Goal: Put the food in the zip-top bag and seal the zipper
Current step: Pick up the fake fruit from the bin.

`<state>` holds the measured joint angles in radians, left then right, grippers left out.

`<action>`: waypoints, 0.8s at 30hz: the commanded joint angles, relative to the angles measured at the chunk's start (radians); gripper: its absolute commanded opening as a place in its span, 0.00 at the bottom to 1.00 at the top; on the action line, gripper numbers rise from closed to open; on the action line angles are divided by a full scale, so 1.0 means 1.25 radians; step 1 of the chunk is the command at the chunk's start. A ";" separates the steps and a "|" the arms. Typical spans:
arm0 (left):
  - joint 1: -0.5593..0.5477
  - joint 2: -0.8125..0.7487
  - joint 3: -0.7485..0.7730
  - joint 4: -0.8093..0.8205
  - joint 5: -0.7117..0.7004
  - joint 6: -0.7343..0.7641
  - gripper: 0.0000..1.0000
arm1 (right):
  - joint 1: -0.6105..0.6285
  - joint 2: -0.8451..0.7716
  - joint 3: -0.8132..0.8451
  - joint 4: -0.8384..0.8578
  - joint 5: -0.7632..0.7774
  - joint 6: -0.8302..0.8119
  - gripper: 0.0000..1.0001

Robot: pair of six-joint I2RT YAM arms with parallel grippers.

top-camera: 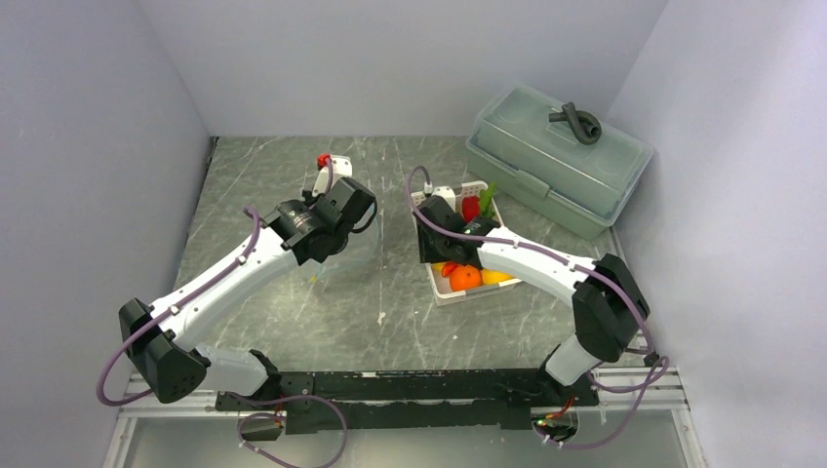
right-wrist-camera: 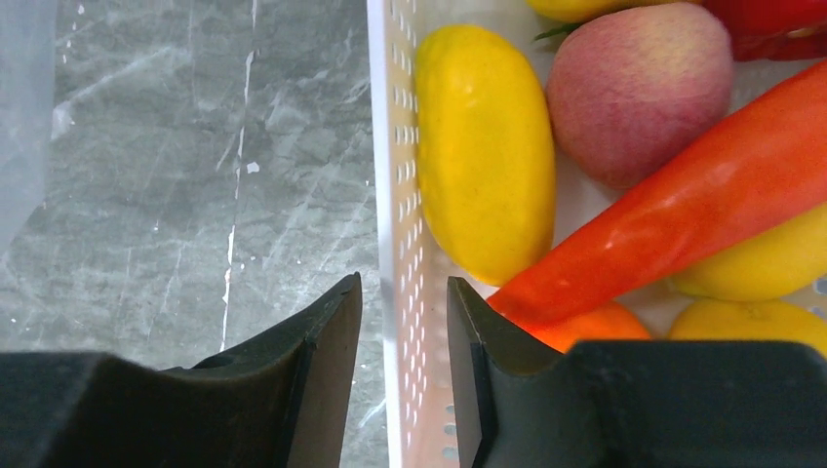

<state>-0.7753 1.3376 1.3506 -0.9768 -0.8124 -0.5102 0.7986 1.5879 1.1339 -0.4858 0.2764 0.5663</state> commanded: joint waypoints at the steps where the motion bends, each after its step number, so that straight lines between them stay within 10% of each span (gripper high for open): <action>1: 0.011 -0.002 -0.002 0.033 0.019 -0.005 0.00 | -0.020 -0.068 0.038 -0.036 0.033 -0.036 0.42; 24: 0.136 0.014 0.008 0.036 0.235 0.076 0.00 | -0.141 -0.168 -0.068 -0.164 -0.065 -0.066 0.76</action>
<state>-0.6250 1.3762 1.3502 -0.9573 -0.5705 -0.4477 0.6304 1.3891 1.0584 -0.6727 0.2333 0.4896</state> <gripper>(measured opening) 0.012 0.742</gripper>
